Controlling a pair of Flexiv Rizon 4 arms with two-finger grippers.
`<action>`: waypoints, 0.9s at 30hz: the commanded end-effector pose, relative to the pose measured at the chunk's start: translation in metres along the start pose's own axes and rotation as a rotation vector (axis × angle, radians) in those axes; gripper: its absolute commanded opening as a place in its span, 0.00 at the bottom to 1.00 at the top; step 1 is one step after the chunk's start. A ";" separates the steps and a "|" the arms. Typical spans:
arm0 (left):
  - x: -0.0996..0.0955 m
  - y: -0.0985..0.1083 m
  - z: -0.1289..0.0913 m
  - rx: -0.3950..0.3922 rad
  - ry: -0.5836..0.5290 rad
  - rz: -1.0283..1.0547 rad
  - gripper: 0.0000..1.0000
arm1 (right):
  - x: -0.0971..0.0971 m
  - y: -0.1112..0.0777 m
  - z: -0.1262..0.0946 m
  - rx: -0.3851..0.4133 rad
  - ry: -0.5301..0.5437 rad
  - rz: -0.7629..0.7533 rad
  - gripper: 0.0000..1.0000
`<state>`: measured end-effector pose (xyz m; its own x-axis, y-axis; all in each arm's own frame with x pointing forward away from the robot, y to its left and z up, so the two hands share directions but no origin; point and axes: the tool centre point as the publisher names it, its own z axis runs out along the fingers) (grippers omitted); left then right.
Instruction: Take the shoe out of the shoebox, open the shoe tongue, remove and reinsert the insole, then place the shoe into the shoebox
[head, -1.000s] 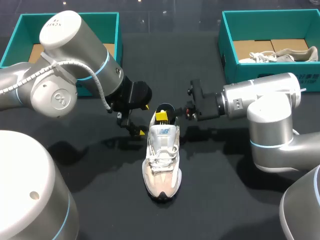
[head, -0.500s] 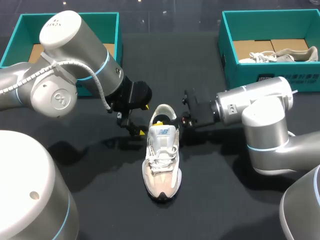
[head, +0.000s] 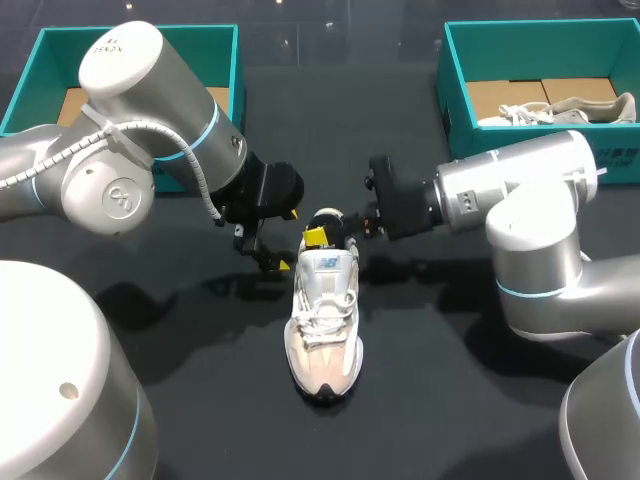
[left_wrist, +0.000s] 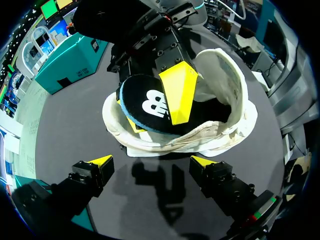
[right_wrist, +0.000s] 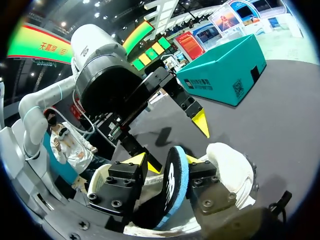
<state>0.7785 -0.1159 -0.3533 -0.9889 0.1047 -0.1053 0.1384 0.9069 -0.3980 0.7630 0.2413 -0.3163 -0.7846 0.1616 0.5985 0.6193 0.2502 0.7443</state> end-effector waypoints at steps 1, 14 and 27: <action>0.001 0.000 0.000 -0.003 -0.002 0.000 1.00 | 0.006 0.003 -0.008 0.002 -0.028 -0.005 0.36; 0.001 0.000 0.000 -0.003 -0.002 0.000 1.00 | -0.011 -0.011 0.007 0.041 -0.021 0.063 0.00; 0.001 0.000 0.000 -0.003 -0.002 0.000 1.00 | 0.001 -0.015 0.008 0.049 -0.023 0.053 0.35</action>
<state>0.7785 -0.1160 -0.3533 -0.9889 0.1048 -0.1053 0.1385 0.9069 -0.3981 0.7573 0.2459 -0.3383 -0.7450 0.1810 0.6421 0.6647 0.2821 0.6918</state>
